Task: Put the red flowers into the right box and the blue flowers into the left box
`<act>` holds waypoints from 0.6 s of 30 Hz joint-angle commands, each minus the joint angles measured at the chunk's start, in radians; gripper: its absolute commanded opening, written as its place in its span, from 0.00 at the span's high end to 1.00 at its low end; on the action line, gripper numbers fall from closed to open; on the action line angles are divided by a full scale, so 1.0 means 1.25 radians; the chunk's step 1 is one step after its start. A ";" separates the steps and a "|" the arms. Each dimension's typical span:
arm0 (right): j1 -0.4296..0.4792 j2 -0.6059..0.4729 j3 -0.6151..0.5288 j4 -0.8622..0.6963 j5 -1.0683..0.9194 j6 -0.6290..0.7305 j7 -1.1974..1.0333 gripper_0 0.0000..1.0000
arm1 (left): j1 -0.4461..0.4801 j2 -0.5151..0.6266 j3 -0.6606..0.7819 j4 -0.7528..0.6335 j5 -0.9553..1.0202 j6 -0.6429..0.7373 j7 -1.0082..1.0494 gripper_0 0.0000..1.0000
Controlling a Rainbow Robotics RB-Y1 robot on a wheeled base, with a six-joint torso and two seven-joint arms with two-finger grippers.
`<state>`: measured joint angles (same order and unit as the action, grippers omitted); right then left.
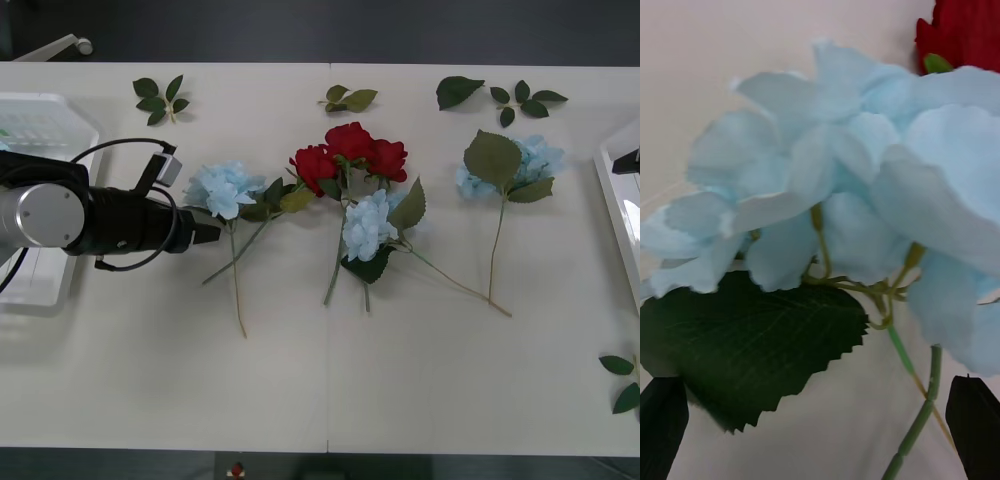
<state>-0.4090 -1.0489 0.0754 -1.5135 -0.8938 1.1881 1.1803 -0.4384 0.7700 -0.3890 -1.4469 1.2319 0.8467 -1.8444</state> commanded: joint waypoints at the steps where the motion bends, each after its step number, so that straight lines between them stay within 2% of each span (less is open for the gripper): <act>1: 0.013 -0.009 0.037 -0.088 -0.051 -0.004 -0.090 0.00 | -0.013 0.006 -0.004 -0.067 -0.012 -0.006 0.026 0.00; 10: -0.002 -0.008 0.194 -0.186 -0.095 -0.087 -0.244 0.00 | -0.013 -0.043 -0.024 -0.092 -0.075 -0.005 0.027 0.00; 18: -0.041 0.064 0.224 -0.160 -0.040 -0.099 -0.248 0.00 | -0.013 -0.081 -0.035 -0.089 -0.182 -0.005 0.050 0.00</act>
<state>-0.4207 -1.0210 0.3889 -1.7257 -0.9712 1.0671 0.9053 -0.4384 0.6692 -0.4174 -1.5396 1.0329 0.8467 -1.8333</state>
